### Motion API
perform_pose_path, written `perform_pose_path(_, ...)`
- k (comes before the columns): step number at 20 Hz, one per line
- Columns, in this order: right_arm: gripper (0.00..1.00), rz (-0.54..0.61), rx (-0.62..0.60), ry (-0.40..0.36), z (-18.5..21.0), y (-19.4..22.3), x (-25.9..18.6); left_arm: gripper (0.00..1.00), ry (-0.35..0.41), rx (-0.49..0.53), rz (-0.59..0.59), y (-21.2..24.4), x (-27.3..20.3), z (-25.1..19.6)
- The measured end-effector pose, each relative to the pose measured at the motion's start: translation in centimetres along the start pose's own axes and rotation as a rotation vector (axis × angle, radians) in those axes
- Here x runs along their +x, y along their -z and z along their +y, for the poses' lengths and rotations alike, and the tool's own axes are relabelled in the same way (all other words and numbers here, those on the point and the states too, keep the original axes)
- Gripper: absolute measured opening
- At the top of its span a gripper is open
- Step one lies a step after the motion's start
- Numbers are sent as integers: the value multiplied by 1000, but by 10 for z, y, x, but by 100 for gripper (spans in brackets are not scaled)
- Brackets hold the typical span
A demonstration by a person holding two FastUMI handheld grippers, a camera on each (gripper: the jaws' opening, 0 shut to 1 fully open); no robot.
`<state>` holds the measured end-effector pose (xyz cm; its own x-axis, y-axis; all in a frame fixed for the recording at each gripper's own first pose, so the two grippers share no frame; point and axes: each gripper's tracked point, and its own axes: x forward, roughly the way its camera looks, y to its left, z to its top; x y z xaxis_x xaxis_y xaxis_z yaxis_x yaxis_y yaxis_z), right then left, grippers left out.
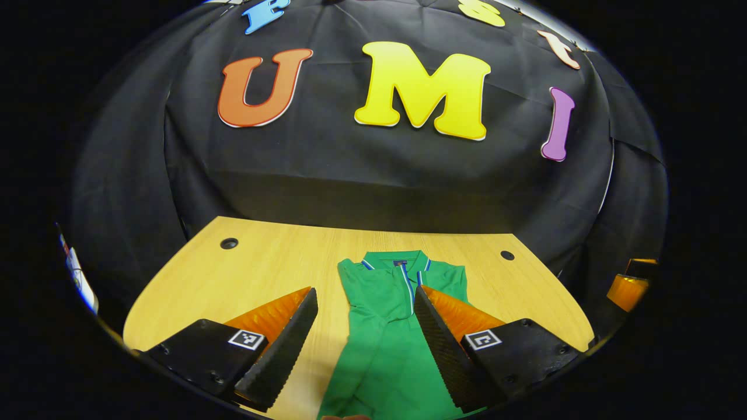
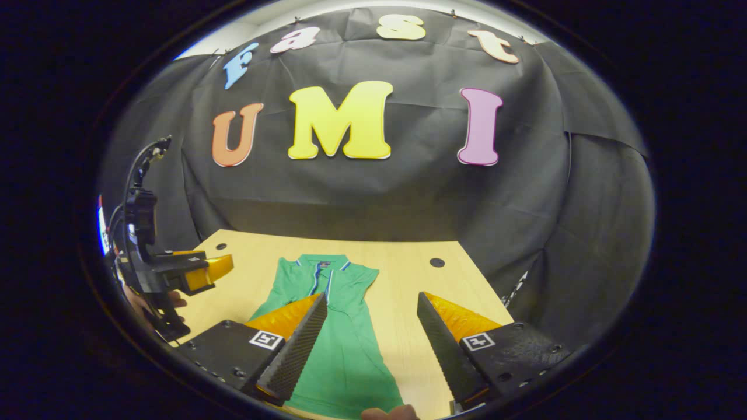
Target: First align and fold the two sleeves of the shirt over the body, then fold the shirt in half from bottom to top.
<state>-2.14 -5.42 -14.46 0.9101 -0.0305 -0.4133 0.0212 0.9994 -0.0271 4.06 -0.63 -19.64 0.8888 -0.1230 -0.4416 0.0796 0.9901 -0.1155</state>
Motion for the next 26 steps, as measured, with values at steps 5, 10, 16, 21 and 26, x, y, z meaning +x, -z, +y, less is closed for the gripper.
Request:
perform_pose_path(5, 95, -11, -46, -82, -2, 13, -19, 100, -37, -25, -21, 9, -54, 5)
perform_pose_path(10, 97, 67, -78, -159, -18, 64, -33, 100, -50, -7, 57, 53, -92, 0)
perform_pose_path(16, 95, 251, -91, -192, -47, 159, -40, 100, -12, 73, 231, 149, -124, 4)
perform_pose_path(21, 97, 408, -86, -190, -62, 220, -36, 100, 9, 41, 413, 224, -136, 12)
perform_pose_path(26, 95, 530, -150, -211, -51, 271, -31, 100, 12, 65, 525, 272, -140, 33)
